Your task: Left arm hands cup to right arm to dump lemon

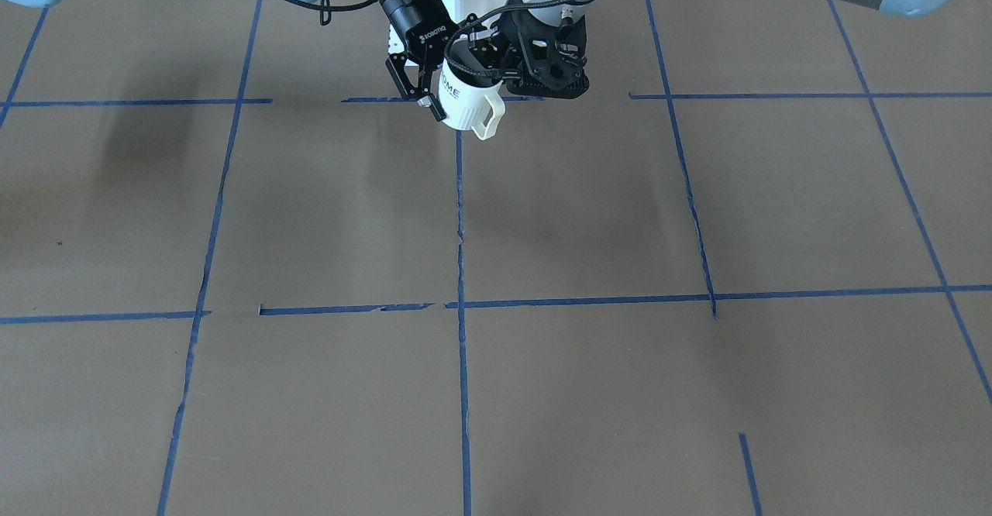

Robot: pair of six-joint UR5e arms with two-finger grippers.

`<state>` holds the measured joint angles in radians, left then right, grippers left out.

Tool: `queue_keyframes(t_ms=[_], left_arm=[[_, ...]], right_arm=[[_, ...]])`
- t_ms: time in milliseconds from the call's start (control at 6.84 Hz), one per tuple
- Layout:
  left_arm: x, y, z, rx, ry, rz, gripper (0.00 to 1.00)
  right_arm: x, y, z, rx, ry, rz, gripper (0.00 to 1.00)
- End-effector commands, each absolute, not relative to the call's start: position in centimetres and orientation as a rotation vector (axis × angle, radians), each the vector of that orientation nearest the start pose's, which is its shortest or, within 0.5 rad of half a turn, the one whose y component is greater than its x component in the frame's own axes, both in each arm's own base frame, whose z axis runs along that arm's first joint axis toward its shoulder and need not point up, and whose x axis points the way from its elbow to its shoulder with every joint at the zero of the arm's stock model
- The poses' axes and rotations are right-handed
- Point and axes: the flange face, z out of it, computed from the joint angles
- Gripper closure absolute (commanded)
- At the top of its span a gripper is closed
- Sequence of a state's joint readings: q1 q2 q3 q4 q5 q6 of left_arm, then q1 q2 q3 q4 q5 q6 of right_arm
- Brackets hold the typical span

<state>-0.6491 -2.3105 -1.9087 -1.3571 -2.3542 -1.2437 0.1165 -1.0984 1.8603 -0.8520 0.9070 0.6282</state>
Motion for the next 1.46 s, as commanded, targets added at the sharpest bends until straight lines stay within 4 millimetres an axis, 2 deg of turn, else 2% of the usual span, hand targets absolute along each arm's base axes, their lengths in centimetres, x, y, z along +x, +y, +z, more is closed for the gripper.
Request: queue_keyframes(t_ms=[0,146,292,438,584,731,877,1023,1169,1315], left_arm=[[43.1,-40.6,9.9,-0.285,1.066,0.019,0.0],[42.9,-40.4,9.5,-0.281,1.075,0.02,0.0],[41.6,-40.2,8.8,-0.261,1.094,0.019,0.0],[39.3,-41.1,8.2,-0.227,1.117,-0.006,0.0],[37.1,-42.0,7.7,-0.194,1.134,-0.032,0.0],[35.7,-42.4,7.6,-0.176,1.143,-0.048,0.0],[35.7,-42.4,8.1,-0.191,1.135,-0.075,0.0],[35.7,-42.5,8.5,-0.209,1.128,-0.104,0.0],[36.0,-42.5,9.6,-0.222,1.112,-0.111,0.0],[36.2,-42.5,10.6,-0.23,1.102,-0.115,0.0]], right_arm=[[-53.7,-25.8,17.8,1.171,-0.941,-0.179,0.97],[-53.7,-25.9,17.9,1.172,-0.942,-0.178,0.98],[-53.7,-25.8,18.1,1.171,-0.937,-0.18,0.98],[-53.7,-25.7,18.6,1.169,-0.931,-0.183,0.99],[-53.1,-26.1,19.1,1.17,-0.927,-0.168,0.99],[-51.1,-26.3,20.3,1.177,-0.936,-0.108,0.99],[-49.1,-26.5,22.7,1.155,-0.997,-0.023,1.0],[-47.4,-27.4,25.8,1.146,-0.976,0.002,1.0],[-45.0,-27.5,26.1,1.14,-0.987,0.035,1.0],[-41.7,-28.1,31.7,1.075,-0.943,0.122,1.0]])
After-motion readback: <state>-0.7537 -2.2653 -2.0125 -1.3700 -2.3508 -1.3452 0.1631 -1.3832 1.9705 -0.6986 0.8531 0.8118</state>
